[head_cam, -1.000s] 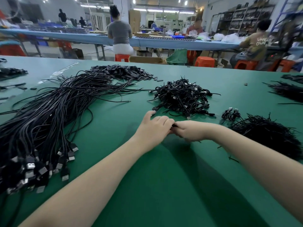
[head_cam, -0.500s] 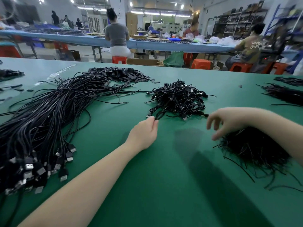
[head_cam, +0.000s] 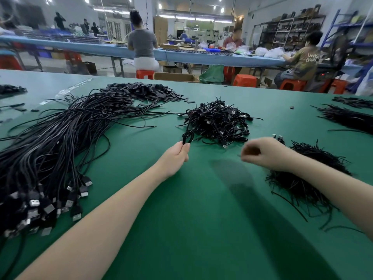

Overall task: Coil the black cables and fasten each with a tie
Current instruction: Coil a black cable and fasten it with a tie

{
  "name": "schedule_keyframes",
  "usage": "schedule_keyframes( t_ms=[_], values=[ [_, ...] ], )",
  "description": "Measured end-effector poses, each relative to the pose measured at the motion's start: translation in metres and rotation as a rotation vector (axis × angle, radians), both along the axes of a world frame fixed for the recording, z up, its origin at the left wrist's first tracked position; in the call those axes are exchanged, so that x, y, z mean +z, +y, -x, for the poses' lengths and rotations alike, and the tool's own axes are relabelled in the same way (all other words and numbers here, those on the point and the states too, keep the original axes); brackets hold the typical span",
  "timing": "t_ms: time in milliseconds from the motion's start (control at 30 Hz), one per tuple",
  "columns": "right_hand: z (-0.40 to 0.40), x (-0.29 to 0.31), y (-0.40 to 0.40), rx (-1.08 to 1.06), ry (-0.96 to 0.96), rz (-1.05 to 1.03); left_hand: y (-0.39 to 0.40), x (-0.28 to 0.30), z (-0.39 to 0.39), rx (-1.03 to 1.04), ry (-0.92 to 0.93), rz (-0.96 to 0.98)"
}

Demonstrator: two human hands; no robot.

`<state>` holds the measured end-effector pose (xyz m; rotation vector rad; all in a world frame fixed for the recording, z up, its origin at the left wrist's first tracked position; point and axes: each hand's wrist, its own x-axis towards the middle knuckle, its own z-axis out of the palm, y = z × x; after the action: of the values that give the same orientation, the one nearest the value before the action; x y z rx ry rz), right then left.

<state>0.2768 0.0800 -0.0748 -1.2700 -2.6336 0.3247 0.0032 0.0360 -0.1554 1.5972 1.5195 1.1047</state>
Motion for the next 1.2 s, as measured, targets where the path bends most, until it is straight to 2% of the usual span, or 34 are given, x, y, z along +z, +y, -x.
schedule_keyframes(
  t_ms=[67,100,133,233,300,367,600,667,767,867,933,1033,1100,1200],
  values=[
    [0.022,-0.004,-0.013,-0.047,0.460,-0.068,0.000,0.001,-0.001,0.006,0.057,-0.003],
    [0.036,-0.006,-0.019,-0.049,0.617,-0.075,0.000,0.002,-0.001,0.017,0.120,-0.012],
    [0.050,-0.009,-0.024,-0.029,0.691,-0.096,-0.001,0.002,-0.002,0.026,0.197,-0.025],
    [0.086,-0.020,-0.033,0.078,0.618,-0.222,-0.002,0.000,-0.005,0.040,0.400,-0.063],
    [0.101,-0.027,-0.035,0.091,0.606,-0.218,0.000,-0.004,-0.007,0.041,0.564,-0.075],
    [0.109,-0.032,-0.036,0.082,0.604,-0.212,0.004,-0.008,-0.006,0.032,0.766,-0.072],
    [0.113,-0.036,-0.045,-0.017,0.573,-0.220,0.001,-0.002,-0.017,0.006,1.170,-0.111],
    [0.112,-0.031,-0.048,0.007,0.483,-0.306,0.000,0.002,-0.019,0.022,1.183,-0.115],
    [0.111,-0.018,-0.047,0.124,0.231,-0.520,-0.002,0.005,-0.023,0.034,1.194,-0.111],
    [0.112,0.002,-0.042,0.148,-0.062,-0.534,-0.005,0.005,-0.026,0.118,1.228,-0.150],
    [0.109,0.021,-0.027,0.151,-0.141,-0.345,-0.009,0.004,-0.027,0.119,1.246,-0.266],
    [0.092,0.048,0.007,0.123,-0.088,0.312,-0.015,0.007,-0.029,-0.070,0.991,-0.439],
    [0.078,0.043,0.021,0.084,0.086,0.709,-0.018,0.010,-0.030,-0.172,0.799,-0.454],
    [0.075,0.002,0.023,0.012,0.587,1.121,-0.018,0.010,-0.030,-0.147,0.461,-0.366]
  ],
)
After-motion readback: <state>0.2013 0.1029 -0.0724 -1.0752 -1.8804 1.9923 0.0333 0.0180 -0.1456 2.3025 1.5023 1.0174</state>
